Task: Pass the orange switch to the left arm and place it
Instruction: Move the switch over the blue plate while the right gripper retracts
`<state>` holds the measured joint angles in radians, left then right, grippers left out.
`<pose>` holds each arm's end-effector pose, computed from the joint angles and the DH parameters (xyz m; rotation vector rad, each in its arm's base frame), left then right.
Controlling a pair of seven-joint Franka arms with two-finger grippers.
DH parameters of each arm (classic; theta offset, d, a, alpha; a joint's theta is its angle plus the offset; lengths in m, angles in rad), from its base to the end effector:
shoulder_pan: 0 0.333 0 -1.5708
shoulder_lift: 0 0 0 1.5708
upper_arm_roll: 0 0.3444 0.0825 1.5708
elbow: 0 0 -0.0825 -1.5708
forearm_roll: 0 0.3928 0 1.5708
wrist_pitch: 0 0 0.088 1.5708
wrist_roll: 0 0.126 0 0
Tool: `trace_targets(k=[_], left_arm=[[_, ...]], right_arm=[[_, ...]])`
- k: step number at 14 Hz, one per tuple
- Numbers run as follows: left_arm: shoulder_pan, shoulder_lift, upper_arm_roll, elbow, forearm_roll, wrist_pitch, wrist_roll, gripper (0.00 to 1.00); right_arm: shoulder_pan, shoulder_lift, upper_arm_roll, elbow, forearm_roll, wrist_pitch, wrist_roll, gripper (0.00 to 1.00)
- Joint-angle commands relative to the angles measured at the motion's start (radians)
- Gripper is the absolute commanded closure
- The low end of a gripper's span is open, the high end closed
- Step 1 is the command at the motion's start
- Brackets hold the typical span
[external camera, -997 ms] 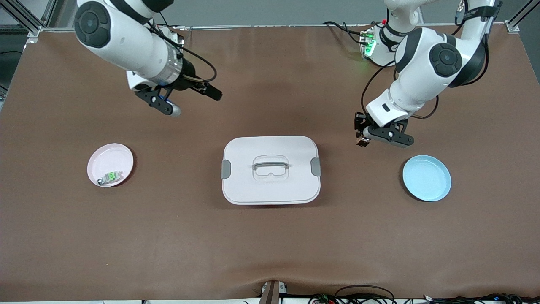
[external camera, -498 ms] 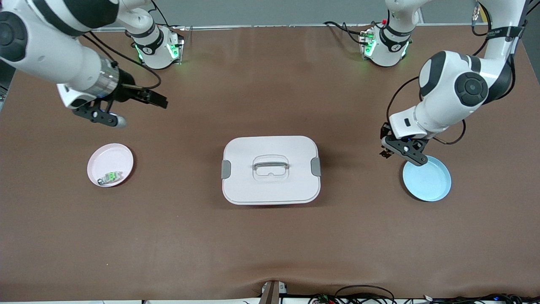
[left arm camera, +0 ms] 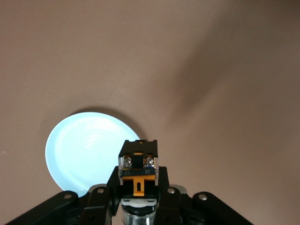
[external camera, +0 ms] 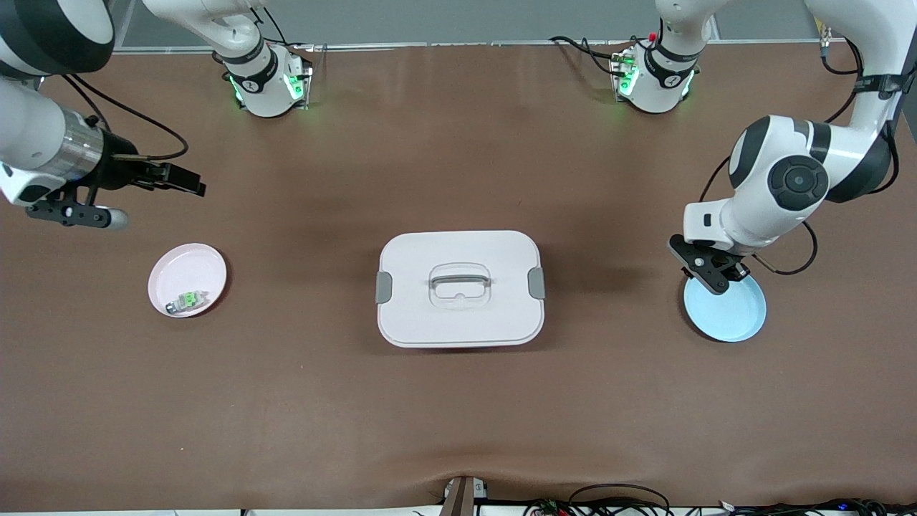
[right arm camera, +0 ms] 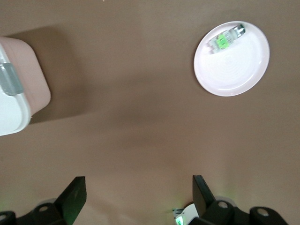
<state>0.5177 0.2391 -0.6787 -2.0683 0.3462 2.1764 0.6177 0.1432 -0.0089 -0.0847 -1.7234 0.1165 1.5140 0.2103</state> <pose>0.5779 -0.0662 0.3384 -2.6738 1.4228 0.1376 0.5395 0.0467 0.5634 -3.0255 0.2377 0.3265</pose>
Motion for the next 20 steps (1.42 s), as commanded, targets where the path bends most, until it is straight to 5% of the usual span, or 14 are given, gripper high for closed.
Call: trace_targets(k=[1, 12, 20], left_arm=[[0.030, 0.043, -0.012, 0.010, 0.066, 0.017, 0.031, 1.00], [0.222, 0.271, -0.012, 0.008, 0.275, 0.245, 0.296, 1.00], [0.242, 0.341, -0.012, 0.011, 0.362, 0.289, 0.375, 1.00]], right_arm=[[-0.048, -0.034, 0.019, -0.018, -0.032, -0.003, -0.077, 0.00], [-0.166, -0.049, 0.019, 0.001, -0.101, 0.002, -0.190, 0.00], [-0.168, -0.134, 0.019, -0.057, -0.101, 0.083, -0.189, 0.00]])
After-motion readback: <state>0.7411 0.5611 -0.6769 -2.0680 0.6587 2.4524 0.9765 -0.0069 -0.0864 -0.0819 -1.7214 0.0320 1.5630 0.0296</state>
